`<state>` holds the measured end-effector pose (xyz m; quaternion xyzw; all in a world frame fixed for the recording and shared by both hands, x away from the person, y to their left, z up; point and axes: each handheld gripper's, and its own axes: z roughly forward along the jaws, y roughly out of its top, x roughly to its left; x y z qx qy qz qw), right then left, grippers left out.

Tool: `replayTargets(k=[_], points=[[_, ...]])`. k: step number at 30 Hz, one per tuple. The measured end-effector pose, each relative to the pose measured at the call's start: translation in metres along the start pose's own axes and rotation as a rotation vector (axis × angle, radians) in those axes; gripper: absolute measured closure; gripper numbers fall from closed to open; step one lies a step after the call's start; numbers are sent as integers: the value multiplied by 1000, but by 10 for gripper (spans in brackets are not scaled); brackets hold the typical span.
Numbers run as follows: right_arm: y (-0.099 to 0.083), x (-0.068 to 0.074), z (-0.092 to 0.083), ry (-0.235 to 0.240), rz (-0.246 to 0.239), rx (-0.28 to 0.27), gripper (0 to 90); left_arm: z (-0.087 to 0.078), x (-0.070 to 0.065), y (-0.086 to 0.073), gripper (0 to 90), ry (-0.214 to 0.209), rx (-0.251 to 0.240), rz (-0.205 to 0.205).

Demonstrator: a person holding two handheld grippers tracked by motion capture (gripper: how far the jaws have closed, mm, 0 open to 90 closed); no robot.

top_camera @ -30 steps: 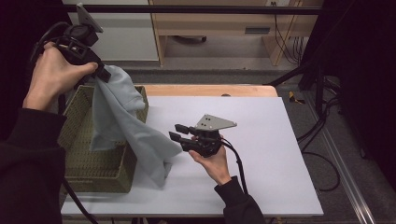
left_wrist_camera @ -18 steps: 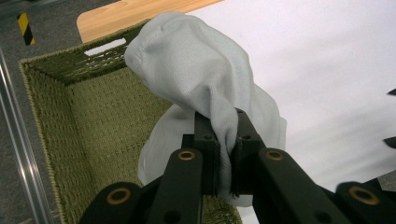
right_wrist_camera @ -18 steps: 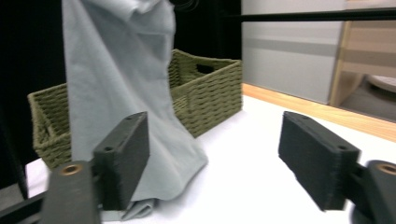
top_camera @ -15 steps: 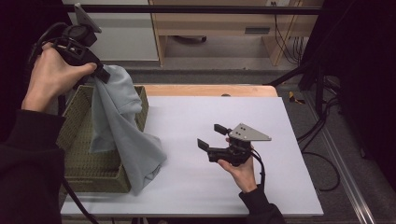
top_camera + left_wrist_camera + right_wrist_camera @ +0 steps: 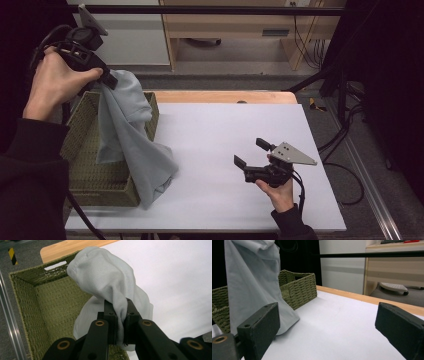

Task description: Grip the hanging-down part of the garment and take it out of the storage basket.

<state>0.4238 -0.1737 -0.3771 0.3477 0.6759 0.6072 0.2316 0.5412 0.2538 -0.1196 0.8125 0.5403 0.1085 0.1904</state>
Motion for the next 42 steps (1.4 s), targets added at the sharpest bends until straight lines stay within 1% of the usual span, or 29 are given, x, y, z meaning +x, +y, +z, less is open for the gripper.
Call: replayTargets(k=[1,2,3,7,12,13,16,18,20,21,22,23,25,27,29,35,36,39,42], points=[[-1,0,-2,-15,4,-6,37,0,0,0,832,0,0,0],[-1,0,-2,-15,4,-6,37,0,1,-1,832,4,-4,-2],[-4,-2,-8,-34,13,-6,26,0,2,-1,832,2,-2,-4],[-11,-7,-18,-64,23,-22,22,-1,4,-2,832,-1,-4,-7],[-19,-11,-30,-95,31,-24,12,-1,4,-3,831,2,-5,-9],[-20,-11,-33,-108,34,-28,9,-1,4,-3,832,3,-5,-9],[-25,-11,-38,-124,28,-37,4,-1,5,-2,831,0,-3,-9],[-29,-10,-41,-136,16,-30,3,-1,5,-2,831,-1,-4,-9],[-33,-10,-44,-135,14,-23,3,0,5,-2,831,-4,-2,-8],[-35,-11,-45,-134,17,-27,3,0,5,-2,831,-8,-3,-19],[-36,-10,-47,-134,32,-23,3,0,5,-2,831,-8,-3,-19],[-38,-11,-48,-140,25,-28,3,0,4,-1,831,-10,-1,-18],[-41,-10,-50,-142,34,-27,3,0,4,0,831,-9,1,-15],[-43,-10,-52,-141,29,-23,3,0,4,0,831,-11,0,-16],[-46,-9,-52,-137,37,-29,3,1,3,1,831,-10,2,-16],[-52,-7,-51,-134,52,-22,3,1,2,1,832,-9,2,-11],[-53,-7,-51,-130,47,-19,3,1,2,2,831,-10,2,-11],[-55,-6,-50,-132,52,-11,3,2,2,1,831,-9,1,-15],[-57,-7,-49,-131,51,-15,3,2,1,2,831,-7,2,-13]])
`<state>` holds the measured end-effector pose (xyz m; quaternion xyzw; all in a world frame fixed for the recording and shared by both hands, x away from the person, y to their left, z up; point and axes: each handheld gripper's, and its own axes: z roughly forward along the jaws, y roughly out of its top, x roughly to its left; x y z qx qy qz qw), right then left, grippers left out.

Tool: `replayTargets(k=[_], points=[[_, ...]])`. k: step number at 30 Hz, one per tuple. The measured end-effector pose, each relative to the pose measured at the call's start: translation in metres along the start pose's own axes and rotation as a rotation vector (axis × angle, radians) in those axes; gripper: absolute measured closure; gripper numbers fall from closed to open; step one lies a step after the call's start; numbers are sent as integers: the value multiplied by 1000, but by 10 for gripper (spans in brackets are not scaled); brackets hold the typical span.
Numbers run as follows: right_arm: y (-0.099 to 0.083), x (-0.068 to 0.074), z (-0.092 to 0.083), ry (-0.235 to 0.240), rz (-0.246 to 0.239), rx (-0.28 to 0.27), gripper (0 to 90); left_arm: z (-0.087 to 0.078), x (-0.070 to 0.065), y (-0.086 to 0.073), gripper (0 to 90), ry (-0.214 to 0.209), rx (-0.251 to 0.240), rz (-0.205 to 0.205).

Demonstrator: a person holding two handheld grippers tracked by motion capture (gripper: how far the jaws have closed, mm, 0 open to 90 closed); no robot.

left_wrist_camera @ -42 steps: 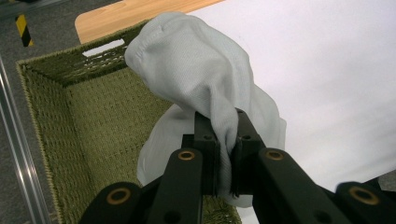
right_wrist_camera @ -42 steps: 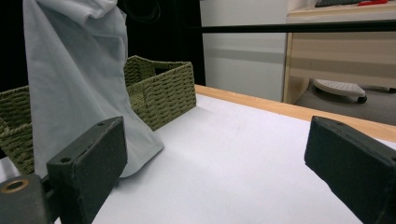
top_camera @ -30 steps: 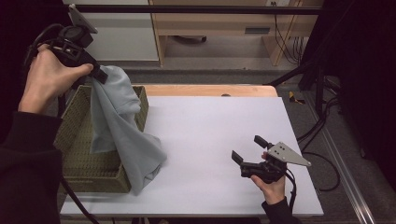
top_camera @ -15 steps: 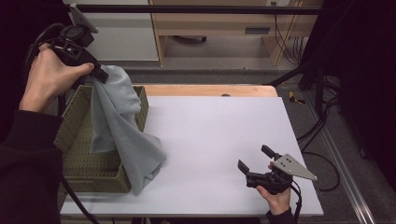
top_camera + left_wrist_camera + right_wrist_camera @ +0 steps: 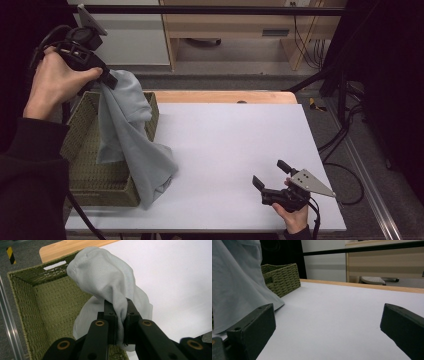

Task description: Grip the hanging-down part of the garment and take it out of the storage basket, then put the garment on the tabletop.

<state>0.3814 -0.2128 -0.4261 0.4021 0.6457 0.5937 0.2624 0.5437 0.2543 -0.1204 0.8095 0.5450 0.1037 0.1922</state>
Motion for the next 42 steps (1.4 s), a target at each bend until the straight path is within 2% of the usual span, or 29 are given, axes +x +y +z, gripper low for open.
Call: replayTargets(k=[6,11,12,17,20,21,22,25,27,28,29,30,31,32,34,35,36,37,42], points=[[-4,1,0,8,-1,-1,3,0,-5,1,831,-1,-3,11],[-4,3,0,9,16,8,3,-2,-10,2,831,4,-14,25],[-5,1,1,5,-16,-1,3,-2,-13,1,831,4,-13,29],[-4,3,0,10,-6,4,3,-4,-23,2,832,-2,-22,56],[-5,3,-1,13,-6,5,3,-6,-39,5,832,-9,-30,92],[-5,3,-1,13,-5,5,3,-6,-39,5,832,-9,-30,92],[-5,3,-1,13,-3,7,3,-7,-49,7,832,-15,-34,118],[-6,2,-2,8,-11,10,4,-7,-65,10,832,-21,-47,154],[-6,3,-3,15,7,8,3,-7,-75,12,832,-18,-38,194],[-5,4,-3,19,21,9,3,-7,-75,12,832,-18,-38,194],[-5,3,-3,14,4,1,4,-7,-84,14,832,-21,-42,215],[-5,3,-3,14,2,1,3,-7,-84,14,832,-21,-42,215],[-5,2,-4,10,-9,8,4,-7,-94,16,832,-32,-44,245],[-5,1,-4,11,-22,-2,4,-7,-99,16,831,-39,-46,256],[-5,1,-4,12,-20,-1,4,-7,-104,17,832,-43,-54,257],[-4,2,-5,14,1,-6,4,-6,-111,18,832,-45,-58,285],[-4,2,-5,14,1,-6,4,-6,-111,18,832,-45,-58,285],[-3,2,-6,8,3,-1,4,-3,-118,19,832,-44,-69,298],[-2,2,-7,12,11,-5,4,8,-139,19,832,-75,-64,331]])
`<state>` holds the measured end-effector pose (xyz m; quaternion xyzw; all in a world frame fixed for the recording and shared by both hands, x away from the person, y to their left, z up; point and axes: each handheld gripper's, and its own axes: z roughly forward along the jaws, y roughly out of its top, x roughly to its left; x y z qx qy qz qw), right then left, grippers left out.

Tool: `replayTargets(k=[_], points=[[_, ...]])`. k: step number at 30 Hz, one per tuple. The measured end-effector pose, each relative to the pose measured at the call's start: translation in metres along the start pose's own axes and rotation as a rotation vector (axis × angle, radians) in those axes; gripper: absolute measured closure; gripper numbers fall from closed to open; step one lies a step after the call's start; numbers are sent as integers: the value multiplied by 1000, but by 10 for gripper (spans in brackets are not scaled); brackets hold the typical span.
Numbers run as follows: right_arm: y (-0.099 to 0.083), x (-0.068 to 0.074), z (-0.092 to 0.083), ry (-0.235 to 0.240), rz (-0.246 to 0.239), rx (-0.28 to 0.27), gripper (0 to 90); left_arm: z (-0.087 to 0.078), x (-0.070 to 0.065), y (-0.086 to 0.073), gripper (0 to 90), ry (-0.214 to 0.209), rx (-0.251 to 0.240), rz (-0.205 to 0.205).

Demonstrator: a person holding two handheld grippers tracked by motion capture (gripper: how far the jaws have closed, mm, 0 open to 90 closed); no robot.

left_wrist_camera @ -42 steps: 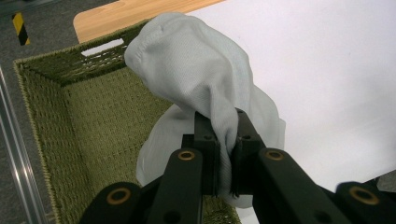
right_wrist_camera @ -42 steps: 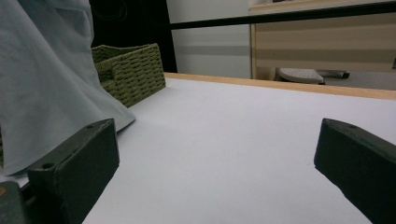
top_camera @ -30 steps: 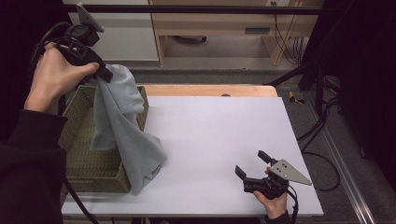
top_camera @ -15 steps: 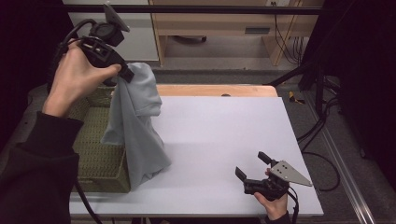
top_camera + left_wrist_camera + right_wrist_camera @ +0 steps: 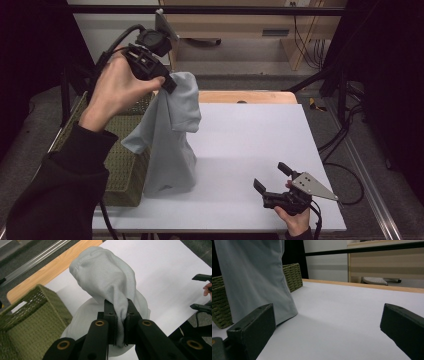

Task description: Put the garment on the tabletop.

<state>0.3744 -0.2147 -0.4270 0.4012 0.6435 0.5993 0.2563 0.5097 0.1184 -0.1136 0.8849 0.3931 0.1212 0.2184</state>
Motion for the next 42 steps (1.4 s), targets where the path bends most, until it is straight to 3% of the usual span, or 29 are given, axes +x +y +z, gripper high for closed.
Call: replayTargets(k=[11,14,24,27,30,32,42], points=[[1,0,-2,7,3,9,4,32,-22,9,832,-45,1,48],[0,-1,-2,7,-2,10,4,42,-29,13,832,-71,12,83],[0,0,-2,10,7,5,5,72,-37,16,832,-108,26,100],[0,-2,-2,10,-20,1,4,90,-40,13,832,-103,44,109],[0,0,-2,20,14,7,5,105,-40,8,832,-126,49,94],[-1,-2,-1,11,-16,3,5,113,-39,5,832,-137,51,94],[-1,-1,-1,15,-16,9,5,148,-35,-14,831,-178,70,100]])
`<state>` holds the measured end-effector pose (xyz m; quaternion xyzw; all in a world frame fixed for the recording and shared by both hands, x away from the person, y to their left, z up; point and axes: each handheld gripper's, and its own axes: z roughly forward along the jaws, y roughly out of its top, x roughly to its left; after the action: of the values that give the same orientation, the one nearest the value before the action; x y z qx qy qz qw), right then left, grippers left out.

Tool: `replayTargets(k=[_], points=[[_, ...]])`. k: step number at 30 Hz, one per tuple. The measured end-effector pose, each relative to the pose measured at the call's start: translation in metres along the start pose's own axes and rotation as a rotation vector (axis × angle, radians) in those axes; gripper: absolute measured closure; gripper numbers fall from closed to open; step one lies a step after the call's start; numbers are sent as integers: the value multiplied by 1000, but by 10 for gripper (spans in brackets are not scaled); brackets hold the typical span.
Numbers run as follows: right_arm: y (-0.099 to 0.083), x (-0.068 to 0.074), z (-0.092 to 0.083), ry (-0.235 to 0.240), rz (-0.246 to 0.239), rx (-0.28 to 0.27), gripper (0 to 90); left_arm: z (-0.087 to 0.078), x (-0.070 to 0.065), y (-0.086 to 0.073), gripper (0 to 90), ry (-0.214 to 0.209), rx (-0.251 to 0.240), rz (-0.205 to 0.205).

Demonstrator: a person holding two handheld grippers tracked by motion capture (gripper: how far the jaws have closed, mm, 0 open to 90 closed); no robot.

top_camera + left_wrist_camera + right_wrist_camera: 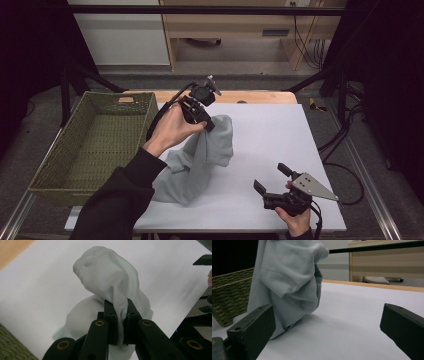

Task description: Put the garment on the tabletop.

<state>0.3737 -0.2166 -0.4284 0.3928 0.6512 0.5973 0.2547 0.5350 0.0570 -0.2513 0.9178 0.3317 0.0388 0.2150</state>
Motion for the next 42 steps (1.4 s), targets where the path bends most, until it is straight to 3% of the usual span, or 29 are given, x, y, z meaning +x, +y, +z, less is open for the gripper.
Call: replayTargets(k=[8,15,19,23,25,27,28,31,32,33,35,36,39,40,41,42], points=[[1,1,0,-4,17,-2,5,25,4,-13,828,-26,6,-5],[0,-2,-1,0,-24,-9,5,44,4,-25,823,-49,-3,-1],[1,0,-1,-3,12,-5,5,57,3,-29,817,-48,6,2],[1,-1,-1,1,-1,-6,5,67,2,-33,792,-52,-3,6],[1,0,-1,-4,3,-1,5,70,2,-35,722,-51,-13,13],[1,0,-1,-2,0,-1,5,71,1,-36,578,-55,-19,11],[1,1,-1,-3,16,3,5,71,-1,-38,508,-57,-61,15],[1,1,-1,-5,9,1,4,69,-1,-39,337,-50,-91,31],[1,1,-1,2,17,3,5,68,-2,-40,337,-55,-115,29],[1,1,-1,-1,20,5,5,66,-2,-41,252,-69,-146,10],[1,0,0,-7,-1,-5,4,63,-2,-44,221,-85,-191,-3],[1,0,0,-5,-1,-1,4,63,-2,-44,204,-85,-191,-3],[2,0,0,-2,9,-3,4,54,-3,-51,158,-94,-270,-9],[2,0,0,-2,9,-3,4,54,-3,-51,141,-94,-270,-9],[2,1,-1,2,21,4,4,49,-5,-57,124,-69,-317,-10],[1,0,0,2,16,2,4,49,-5,-57,115,-69,-317,-10]])
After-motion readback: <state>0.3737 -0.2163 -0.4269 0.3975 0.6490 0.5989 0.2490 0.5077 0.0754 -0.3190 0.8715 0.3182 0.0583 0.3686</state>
